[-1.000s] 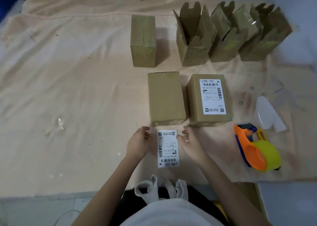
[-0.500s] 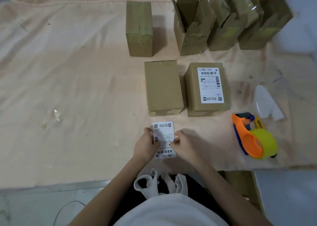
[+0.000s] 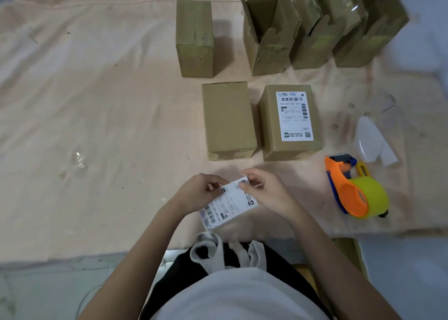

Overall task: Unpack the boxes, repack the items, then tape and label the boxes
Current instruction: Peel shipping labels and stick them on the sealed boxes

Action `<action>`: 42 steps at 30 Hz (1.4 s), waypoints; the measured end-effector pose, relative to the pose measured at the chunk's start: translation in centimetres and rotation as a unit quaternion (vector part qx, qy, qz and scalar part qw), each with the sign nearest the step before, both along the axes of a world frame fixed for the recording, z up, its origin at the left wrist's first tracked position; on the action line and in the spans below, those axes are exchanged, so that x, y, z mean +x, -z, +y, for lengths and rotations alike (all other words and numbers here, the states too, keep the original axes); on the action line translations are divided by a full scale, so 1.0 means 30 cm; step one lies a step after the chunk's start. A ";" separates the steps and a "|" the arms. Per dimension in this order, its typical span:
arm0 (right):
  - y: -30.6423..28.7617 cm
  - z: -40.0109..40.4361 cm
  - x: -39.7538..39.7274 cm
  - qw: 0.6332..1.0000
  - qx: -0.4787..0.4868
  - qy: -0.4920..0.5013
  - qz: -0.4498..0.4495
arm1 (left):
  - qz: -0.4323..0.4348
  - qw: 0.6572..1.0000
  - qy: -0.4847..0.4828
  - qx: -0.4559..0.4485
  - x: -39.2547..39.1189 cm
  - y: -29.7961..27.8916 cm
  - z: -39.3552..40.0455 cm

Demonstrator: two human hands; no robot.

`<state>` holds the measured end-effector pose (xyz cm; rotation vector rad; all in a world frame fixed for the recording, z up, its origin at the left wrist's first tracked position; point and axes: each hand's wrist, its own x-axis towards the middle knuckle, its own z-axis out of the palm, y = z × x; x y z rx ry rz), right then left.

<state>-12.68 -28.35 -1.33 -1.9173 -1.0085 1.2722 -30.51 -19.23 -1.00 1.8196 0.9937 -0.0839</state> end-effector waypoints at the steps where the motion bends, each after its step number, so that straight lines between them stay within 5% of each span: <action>1: -0.011 0.003 -0.002 1.000 0.001 -0.010 -0.002 | 0.006 1.000 0.009 0.009 0.007 -0.012 0.007; 4: -0.044 -0.003 -0.005 1.000 0.011 0.002 0.008 | 0.007 1.000 -0.015 0.013 0.014 -0.035 0.018; 7: -0.079 -0.017 -0.004 0.998 0.032 0.046 0.040 | -0.022 0.989 -0.142 -0.016 0.007 -0.053 0.010; 12: -0.116 -0.038 -0.024 0.971 0.062 0.180 0.144 | -0.097 0.893 -0.398 -0.184 -0.039 -0.088 -0.026; 17: -0.154 -0.029 -0.052 0.949 0.072 0.226 0.206 | -0.123 0.892 -0.361 -0.241 -0.021 -0.134 -0.087; 24: -0.184 -0.050 -0.050 0.953 0.075 0.186 0.225 | -0.189 0.906 -0.368 -0.087 0.003 -0.191 -0.056; 32: -0.186 -0.063 -0.053 0.963 0.095 0.146 0.206 | -0.177 0.913 -0.365 -0.038 0.028 -0.208 -0.036; 35: -0.180 -0.055 -0.060 0.966 0.105 0.156 0.178 | -0.084 0.946 -0.293 0.109 0.038 -0.194 -0.057; 38: -0.179 -0.046 -0.074 0.964 0.118 0.165 0.169 | -0.083 0.950 -0.171 0.249 0.049 -0.198 -0.075; 42: -0.176 -0.036 -0.088 0.963 0.134 0.164 0.167 | -0.137 0.961 -0.124 0.205 0.070 -0.217 -0.105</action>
